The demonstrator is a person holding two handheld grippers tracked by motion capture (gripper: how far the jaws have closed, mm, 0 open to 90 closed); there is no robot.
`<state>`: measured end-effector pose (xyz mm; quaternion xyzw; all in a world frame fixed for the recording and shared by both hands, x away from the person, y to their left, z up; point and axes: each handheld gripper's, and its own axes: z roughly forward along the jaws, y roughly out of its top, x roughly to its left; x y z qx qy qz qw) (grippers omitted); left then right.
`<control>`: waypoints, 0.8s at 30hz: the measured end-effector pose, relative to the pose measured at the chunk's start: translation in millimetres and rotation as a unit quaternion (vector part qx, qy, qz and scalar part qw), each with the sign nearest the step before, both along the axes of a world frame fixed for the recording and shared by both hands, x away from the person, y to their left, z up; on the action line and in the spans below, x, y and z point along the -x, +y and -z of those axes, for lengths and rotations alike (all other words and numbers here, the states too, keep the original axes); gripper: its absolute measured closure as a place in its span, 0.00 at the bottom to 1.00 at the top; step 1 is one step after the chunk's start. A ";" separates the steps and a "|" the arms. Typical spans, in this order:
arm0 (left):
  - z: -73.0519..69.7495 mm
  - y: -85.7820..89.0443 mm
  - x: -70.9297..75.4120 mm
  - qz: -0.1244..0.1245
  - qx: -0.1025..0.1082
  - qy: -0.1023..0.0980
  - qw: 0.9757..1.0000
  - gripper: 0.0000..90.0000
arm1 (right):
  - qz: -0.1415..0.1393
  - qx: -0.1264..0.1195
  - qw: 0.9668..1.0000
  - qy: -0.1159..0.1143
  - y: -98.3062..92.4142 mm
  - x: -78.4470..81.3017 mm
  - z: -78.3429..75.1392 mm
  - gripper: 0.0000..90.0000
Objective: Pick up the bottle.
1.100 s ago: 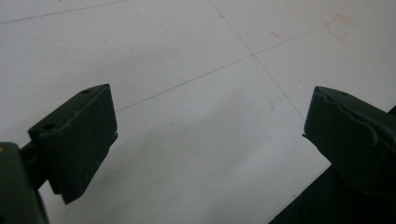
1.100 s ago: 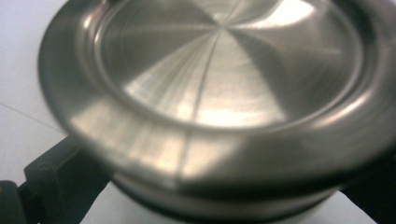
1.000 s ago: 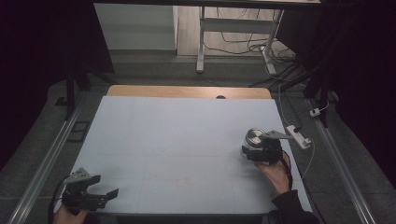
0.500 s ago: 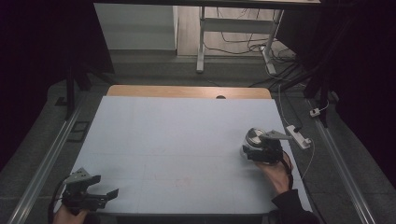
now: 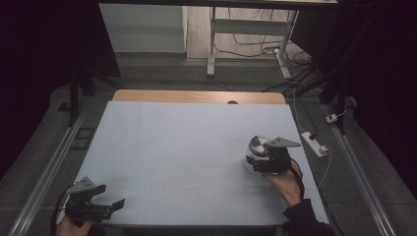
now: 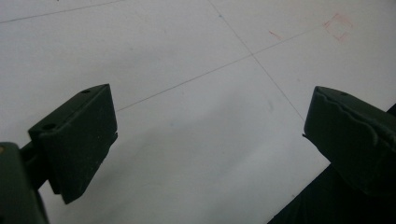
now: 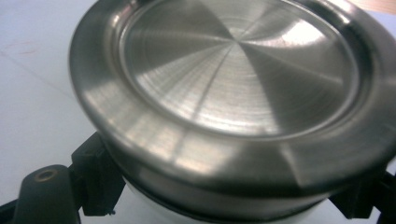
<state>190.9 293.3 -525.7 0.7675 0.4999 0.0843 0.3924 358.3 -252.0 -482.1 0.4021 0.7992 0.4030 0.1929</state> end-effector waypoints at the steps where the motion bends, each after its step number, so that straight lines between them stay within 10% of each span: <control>1: 0.0 -0.1 0.0 0.000 0.000 0.000 1.000 0.04 | -0.004 -0.002 1.000 0.000 2.9 1.3 -0.7 0.17; 24: 0.5 -0.5 -0.7 0.001 -0.001 0.002 1.000 0.04 | -0.115 -0.020 0.993 -0.002 71.7 26.1 -7.6 0.17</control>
